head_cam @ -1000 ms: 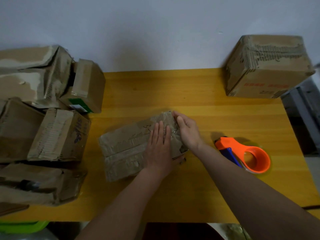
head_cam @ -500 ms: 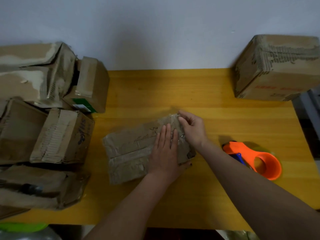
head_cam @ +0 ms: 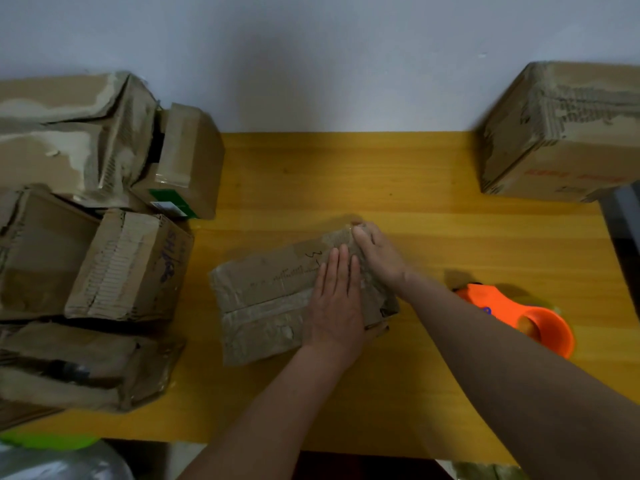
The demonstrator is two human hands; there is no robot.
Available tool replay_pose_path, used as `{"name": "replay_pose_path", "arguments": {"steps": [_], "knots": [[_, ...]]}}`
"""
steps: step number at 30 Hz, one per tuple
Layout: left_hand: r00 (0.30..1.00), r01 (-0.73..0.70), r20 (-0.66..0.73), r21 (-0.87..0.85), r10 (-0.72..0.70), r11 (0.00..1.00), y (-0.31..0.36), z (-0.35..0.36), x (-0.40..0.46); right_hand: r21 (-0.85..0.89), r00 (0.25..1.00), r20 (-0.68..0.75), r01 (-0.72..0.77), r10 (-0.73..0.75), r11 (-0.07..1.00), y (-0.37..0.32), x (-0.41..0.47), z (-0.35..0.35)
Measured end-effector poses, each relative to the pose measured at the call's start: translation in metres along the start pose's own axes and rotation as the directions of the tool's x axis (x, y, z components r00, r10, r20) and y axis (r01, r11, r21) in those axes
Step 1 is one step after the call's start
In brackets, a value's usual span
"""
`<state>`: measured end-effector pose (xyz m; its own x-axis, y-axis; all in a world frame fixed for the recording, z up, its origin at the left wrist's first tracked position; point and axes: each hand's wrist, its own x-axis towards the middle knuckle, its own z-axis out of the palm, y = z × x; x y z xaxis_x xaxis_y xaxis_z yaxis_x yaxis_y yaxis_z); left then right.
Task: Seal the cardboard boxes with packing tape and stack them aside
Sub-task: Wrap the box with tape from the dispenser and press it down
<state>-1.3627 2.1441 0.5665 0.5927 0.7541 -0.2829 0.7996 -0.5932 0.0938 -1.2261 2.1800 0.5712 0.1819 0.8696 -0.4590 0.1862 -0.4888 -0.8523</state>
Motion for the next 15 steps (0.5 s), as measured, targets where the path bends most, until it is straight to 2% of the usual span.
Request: {"name": "replay_pose_path", "arguments": {"steps": [4, 10, 13, 15], "knots": [[1.000, 0.028, -0.001, 0.010, -0.028, 1.000, 0.005, -0.002, 0.000, -0.022, 0.998, -0.009, 0.067, -0.067, 0.997, 0.019, -0.027, 0.004], [0.997, 0.066, 0.034, 0.085, -0.069, 0.994, 0.008, -0.005, -0.001, 0.179, 0.996, -0.083, 0.056, -0.041, 0.982, 0.051, -0.081, 0.017], [0.998, 0.048, 0.030, 0.073, -0.050, 0.996, 0.008, -0.006, -0.001, 0.214, 0.989, -0.146, 0.061, -0.030, 0.975, 0.065, -0.098, 0.025], [0.998, 0.015, 0.055, 0.073, -0.019, 0.997, 0.007, -0.010, -0.001, 0.204, 0.990, -0.137, 0.064, -0.036, 0.977, 0.065, -0.100, 0.024]]}}
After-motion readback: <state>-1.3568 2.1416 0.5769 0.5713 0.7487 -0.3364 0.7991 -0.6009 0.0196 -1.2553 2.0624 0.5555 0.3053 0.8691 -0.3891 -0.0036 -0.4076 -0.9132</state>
